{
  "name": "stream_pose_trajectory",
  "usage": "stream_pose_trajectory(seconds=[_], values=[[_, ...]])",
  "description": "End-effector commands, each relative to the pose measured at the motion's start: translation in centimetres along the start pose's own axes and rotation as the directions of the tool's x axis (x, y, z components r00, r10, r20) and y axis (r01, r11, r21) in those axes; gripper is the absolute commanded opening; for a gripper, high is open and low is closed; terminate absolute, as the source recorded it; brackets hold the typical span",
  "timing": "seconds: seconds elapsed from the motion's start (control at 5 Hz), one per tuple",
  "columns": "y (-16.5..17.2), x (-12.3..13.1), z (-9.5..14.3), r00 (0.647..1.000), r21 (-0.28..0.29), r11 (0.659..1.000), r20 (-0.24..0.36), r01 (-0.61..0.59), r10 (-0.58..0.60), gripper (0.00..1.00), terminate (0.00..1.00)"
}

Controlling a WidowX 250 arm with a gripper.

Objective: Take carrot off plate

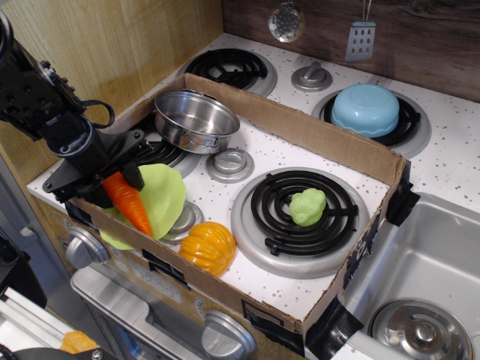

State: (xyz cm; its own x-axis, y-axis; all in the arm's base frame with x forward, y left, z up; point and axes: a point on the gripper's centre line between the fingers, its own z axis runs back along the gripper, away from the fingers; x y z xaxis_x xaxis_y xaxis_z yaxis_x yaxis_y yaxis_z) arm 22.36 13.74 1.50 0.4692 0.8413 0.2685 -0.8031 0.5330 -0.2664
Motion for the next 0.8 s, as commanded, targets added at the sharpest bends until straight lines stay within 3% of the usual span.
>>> stream_pose_trajectory(seconds=[0.0,0.4,0.6], values=[[-3.4,0.3,3.7,0.998,0.054,0.997,-0.014,0.059,-0.058,0.00,0.00],[-9.2,0.0,9.9,0.991,0.179,0.984,-0.131,0.025,-0.002,0.00,0.00],[-13.4,-1.1,10.6,0.982,0.204,0.975,-0.149,-0.086,0.118,0.00,0.00]])
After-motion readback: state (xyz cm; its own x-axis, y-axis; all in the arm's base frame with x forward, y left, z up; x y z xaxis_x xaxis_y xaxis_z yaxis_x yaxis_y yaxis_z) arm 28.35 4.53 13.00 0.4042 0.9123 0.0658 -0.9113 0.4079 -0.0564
